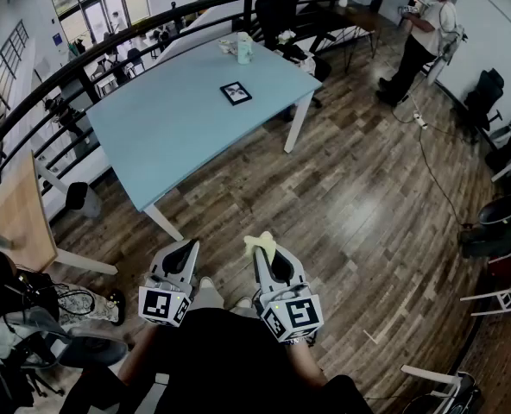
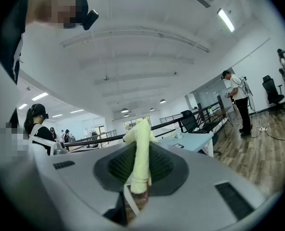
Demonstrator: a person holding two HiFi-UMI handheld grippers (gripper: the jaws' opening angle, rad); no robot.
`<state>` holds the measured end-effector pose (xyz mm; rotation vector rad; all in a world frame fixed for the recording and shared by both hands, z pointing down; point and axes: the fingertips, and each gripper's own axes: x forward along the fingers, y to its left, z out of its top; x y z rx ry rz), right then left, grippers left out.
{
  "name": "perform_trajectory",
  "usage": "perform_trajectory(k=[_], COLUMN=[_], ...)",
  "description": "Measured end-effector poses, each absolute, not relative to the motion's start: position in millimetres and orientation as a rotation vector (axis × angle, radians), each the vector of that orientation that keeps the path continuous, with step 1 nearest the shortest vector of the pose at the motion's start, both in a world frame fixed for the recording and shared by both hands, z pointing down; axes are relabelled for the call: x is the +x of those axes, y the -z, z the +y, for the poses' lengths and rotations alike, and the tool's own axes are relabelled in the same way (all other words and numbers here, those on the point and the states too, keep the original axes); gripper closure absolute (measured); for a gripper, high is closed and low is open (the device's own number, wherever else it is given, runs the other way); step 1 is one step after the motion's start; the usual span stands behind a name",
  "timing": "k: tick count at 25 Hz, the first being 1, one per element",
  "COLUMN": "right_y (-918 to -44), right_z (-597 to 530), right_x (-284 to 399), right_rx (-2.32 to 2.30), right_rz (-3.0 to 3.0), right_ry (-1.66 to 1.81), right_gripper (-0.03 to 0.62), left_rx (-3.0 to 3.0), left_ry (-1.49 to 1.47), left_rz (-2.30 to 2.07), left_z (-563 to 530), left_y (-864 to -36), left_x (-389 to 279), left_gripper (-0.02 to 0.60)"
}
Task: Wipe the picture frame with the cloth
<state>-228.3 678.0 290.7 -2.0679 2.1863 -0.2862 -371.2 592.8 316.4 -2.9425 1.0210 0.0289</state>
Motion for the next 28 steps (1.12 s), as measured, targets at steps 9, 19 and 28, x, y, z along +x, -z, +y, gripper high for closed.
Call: perform_trajectory(k=[9, 19, 28], right_y=[-286, -282, -281], right_z=[675, 678, 692], right_x=[-227, -223, -203], right_rx=[-2.048, -2.065, -2.09], right_rz=[2.213, 2.193, 2.145], right_ry=[0.273, 0.259, 0.27], right_gripper=[0.537, 0.536, 0.536], left_rx=[-2.949, -2.961, -2.971], left_ry=[-0.022, -0.029, -0.026], left_rz=[1.023, 1.018, 0.976], left_z=[596, 595, 606], left_y=[-310, -312, -312], left_x=[-364, -359, -340], left_gripper=[0.584, 0.584, 0.584])
